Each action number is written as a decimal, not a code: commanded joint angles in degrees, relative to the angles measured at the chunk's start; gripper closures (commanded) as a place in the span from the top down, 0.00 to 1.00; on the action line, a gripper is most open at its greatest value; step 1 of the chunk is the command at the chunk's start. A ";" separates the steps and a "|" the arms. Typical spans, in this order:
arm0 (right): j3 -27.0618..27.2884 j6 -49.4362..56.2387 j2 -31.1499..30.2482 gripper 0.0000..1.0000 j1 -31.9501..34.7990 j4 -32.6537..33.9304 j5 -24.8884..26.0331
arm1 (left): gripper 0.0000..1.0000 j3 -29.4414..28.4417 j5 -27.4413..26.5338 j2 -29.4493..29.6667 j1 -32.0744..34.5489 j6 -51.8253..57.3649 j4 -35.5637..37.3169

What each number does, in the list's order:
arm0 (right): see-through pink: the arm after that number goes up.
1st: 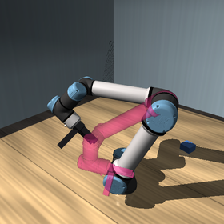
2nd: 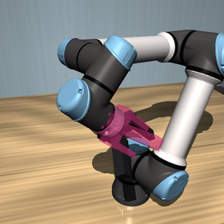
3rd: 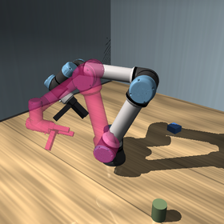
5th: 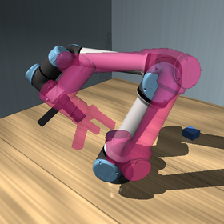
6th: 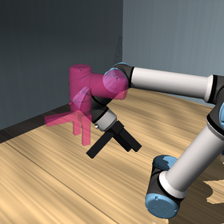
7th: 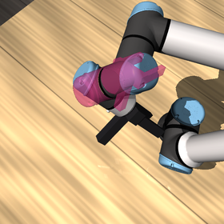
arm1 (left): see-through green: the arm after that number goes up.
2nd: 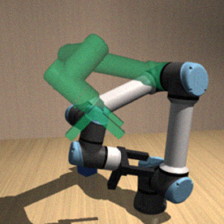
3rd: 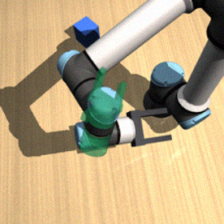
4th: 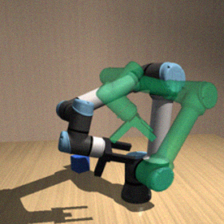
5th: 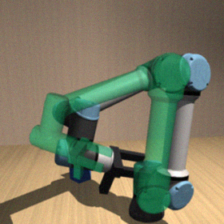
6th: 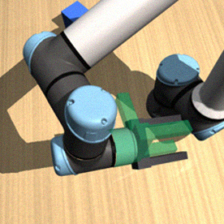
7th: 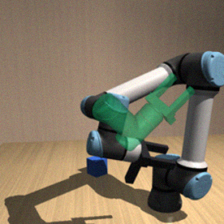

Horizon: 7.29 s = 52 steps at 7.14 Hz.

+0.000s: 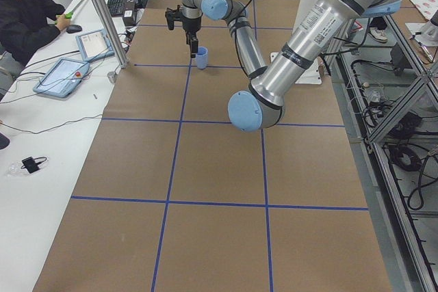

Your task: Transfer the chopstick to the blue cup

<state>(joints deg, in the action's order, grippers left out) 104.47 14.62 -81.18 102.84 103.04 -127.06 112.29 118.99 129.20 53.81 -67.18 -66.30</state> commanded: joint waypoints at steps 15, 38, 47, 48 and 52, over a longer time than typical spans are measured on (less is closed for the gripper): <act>-11.12 -90.03 47.77 0.00 -47.36 -1.26 4.51 | 0.99 -16.65 11.79 -16.97 23.26 48.81 -14.02; 7.12 -65.22 25.78 1.00 -40.43 9.46 1.09 | 0.99 -18.24 11.88 -17.14 27.04 52.59 -14.82; -4.08 -16.14 -10.37 1.00 -13.05 -5.63 -7.57 | 0.99 -21.21 15.04 -33.48 33.54 68.30 -28.25; -7.67 -12.29 -10.41 1.00 -10.58 -5.66 -7.15 | 0.99 -23.49 15.13 -33.58 34.68 68.50 -29.32; -11.40 -12.68 -9.26 1.00 -9.77 -5.66 -5.12 | 0.99 -27.79 13.82 -31.84 34.69 67.98 -32.65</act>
<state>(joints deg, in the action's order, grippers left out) 92.95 2.04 -90.26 92.98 97.41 -132.29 87.08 133.58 95.88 88.54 1.21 -97.15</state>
